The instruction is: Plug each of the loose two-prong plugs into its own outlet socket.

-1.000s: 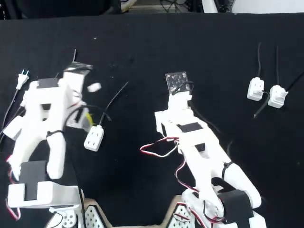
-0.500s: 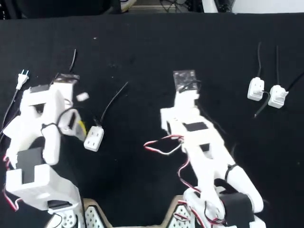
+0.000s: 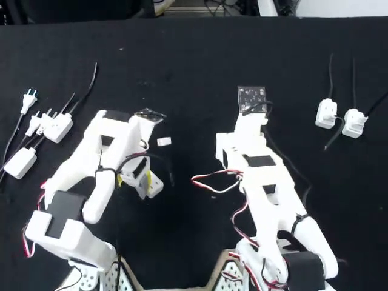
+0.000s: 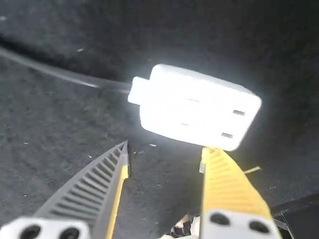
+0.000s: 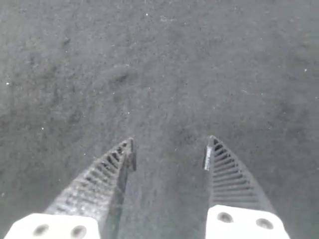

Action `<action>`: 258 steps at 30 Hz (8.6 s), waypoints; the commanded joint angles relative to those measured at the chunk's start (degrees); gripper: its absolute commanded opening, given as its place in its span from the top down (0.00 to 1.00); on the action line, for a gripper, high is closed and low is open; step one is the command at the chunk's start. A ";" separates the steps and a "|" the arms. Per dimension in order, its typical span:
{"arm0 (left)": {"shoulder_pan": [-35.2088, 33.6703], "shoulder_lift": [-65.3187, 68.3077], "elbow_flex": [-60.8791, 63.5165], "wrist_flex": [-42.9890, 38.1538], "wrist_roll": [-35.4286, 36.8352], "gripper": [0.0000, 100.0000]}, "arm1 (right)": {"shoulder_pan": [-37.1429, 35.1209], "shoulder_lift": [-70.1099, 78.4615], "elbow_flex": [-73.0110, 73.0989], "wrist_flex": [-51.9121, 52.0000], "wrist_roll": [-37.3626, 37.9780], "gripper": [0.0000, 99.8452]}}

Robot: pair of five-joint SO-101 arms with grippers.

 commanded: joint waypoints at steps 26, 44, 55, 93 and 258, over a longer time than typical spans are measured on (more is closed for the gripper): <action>-17.36 7.21 -7.69 -10.90 21.27 0.76 | 0.53 -2.68 -1.71 -0.97 -0.70 0.79; -22.90 -7.65 -7.96 1.93 4.40 0.76 | 1.05 -2.77 -1.71 -0.79 -0.70 0.79; -0.84 -14.68 12.26 -2.46 -9.32 0.76 | 4.66 -2.77 -1.80 -0.97 -6.42 0.79; -20.26 -19.87 -7.60 -4.48 1.85 0.76 | 4.57 -2.68 -1.89 -0.97 -6.42 0.79; 8.66 -63.56 46.29 -20.84 -9.49 0.97 | 1.49 -2.24 -1.36 -0.97 -6.33 0.79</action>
